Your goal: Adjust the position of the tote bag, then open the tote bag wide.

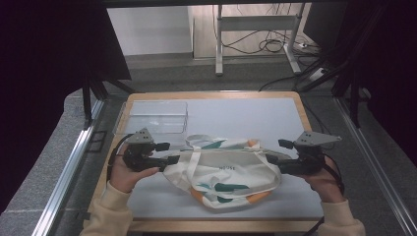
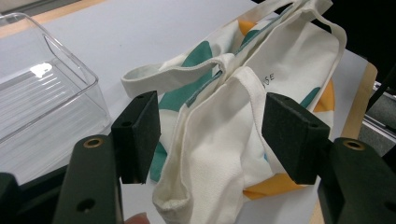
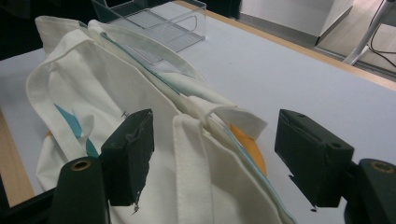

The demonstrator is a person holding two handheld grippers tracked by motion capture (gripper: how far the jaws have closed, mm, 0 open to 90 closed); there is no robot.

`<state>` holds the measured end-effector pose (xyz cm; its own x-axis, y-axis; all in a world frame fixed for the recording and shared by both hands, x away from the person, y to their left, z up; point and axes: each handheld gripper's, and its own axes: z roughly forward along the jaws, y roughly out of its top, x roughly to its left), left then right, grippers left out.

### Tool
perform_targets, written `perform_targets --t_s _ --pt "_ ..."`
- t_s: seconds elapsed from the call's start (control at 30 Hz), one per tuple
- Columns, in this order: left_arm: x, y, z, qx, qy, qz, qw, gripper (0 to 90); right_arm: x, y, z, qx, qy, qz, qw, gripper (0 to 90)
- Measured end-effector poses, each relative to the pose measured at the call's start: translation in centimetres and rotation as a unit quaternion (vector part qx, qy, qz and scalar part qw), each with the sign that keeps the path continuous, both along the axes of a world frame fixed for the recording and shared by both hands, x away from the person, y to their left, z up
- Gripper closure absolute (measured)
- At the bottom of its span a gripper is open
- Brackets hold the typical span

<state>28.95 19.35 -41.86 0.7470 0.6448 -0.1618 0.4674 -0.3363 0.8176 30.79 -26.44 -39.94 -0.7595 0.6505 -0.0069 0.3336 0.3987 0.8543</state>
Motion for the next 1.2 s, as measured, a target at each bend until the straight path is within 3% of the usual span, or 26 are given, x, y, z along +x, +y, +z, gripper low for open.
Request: perform_targets --t_s 0.43,0.6,0.87,1.03,1.2 --pt "-0.3 -0.4 0.2 0.001 -0.004 0.002 1.0000 36.1 -0.6 2.0 0.2 -0.003 -0.005 0.018 0.9998 27.3" --pt "-0.5 -1.1 0.7 0.005 -0.014 -0.010 0.9998 36.1 -1.2 3.4 -0.1 -0.024 -0.003 0.034 0.9991 27.2" --pt "-0.2 -1.7 1.1 0.013 -0.020 -0.021 0.9995 36.2 -1.7 4.0 0.4 -0.028 -0.008 0.036 0.9989 27.7" --pt "0.7 -1.7 1.4 0.014 -0.019 -0.021 0.9995 37.1 -1.6 4.5 0.1 -0.030 -0.003 0.042 0.9987 27.9" --pt "2.3 -2.3 1.0 0.021 -0.005 -0.033 0.9992 38.6 -1.5 5.3 -0.1 -0.036 0.001 0.051 0.9980 28.5"
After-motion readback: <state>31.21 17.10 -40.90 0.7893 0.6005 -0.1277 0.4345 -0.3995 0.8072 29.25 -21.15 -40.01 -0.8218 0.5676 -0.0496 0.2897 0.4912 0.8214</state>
